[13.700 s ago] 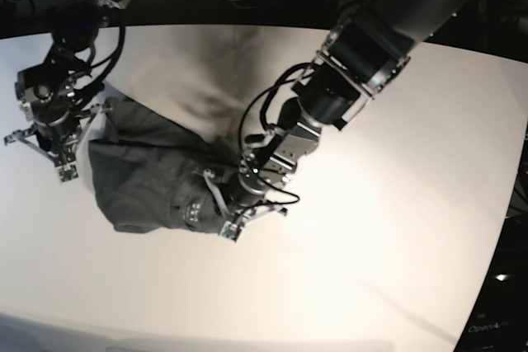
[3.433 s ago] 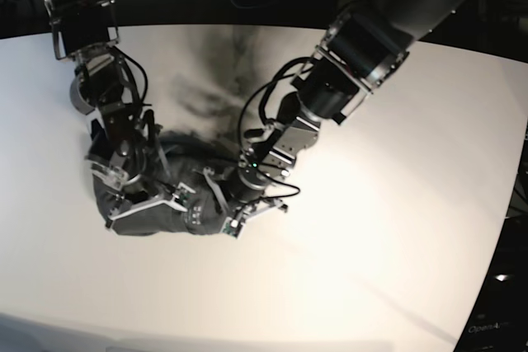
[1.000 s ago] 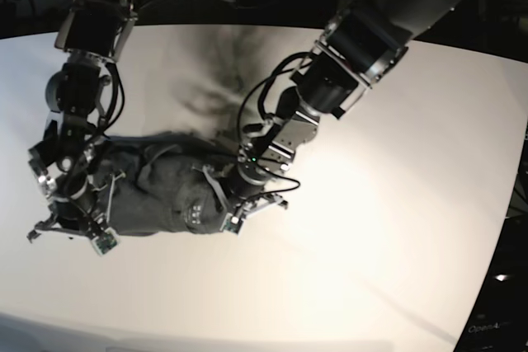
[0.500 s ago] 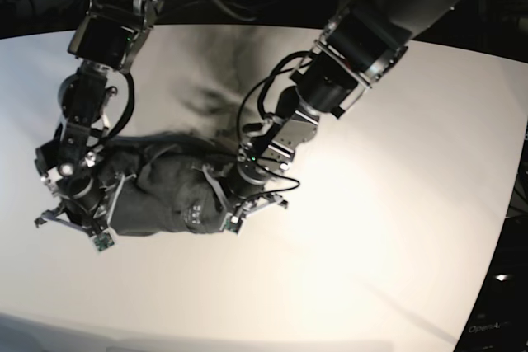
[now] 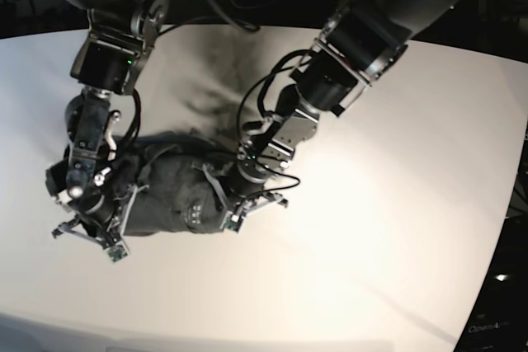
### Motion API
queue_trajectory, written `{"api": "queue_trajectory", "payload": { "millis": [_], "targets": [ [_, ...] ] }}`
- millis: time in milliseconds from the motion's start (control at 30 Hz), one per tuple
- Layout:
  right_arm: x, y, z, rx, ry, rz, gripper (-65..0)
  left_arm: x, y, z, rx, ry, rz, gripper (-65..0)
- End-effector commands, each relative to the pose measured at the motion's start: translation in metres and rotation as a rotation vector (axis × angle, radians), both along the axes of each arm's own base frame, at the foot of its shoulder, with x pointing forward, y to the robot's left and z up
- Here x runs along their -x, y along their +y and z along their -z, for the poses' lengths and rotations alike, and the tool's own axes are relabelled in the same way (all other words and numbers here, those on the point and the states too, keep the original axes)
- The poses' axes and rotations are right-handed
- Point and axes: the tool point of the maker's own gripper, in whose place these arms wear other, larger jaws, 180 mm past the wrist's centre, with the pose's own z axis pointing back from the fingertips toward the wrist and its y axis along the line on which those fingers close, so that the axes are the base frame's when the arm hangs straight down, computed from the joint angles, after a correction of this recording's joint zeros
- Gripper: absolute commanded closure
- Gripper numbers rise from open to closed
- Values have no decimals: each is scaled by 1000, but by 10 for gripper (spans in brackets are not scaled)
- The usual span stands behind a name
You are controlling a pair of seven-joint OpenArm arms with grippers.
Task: Fold the T-shirt properly
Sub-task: 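Press the folded bundle flat with both grippers and release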
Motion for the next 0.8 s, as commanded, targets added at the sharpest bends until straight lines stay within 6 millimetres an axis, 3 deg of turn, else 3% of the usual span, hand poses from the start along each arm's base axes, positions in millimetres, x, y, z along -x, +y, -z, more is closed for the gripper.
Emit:
{"api": "queue_trajectory", "payload": {
  "millis": [0,300,533,767],
  "targets": [
    [-15,-2,-20,1,-61,0,0,25,9,30,-67,144,5,-27],
    [-17,11,9,-67,-19,-38,0,26,9,31,-67,148,5,-27],
    [-16,-10,42,-178,2,-7,0,30,11,35,-88,186,7,-27],
    [-13,-26,58,-233,3,1,0,28,19,37,-100,186,2,-27]
  ]
}}
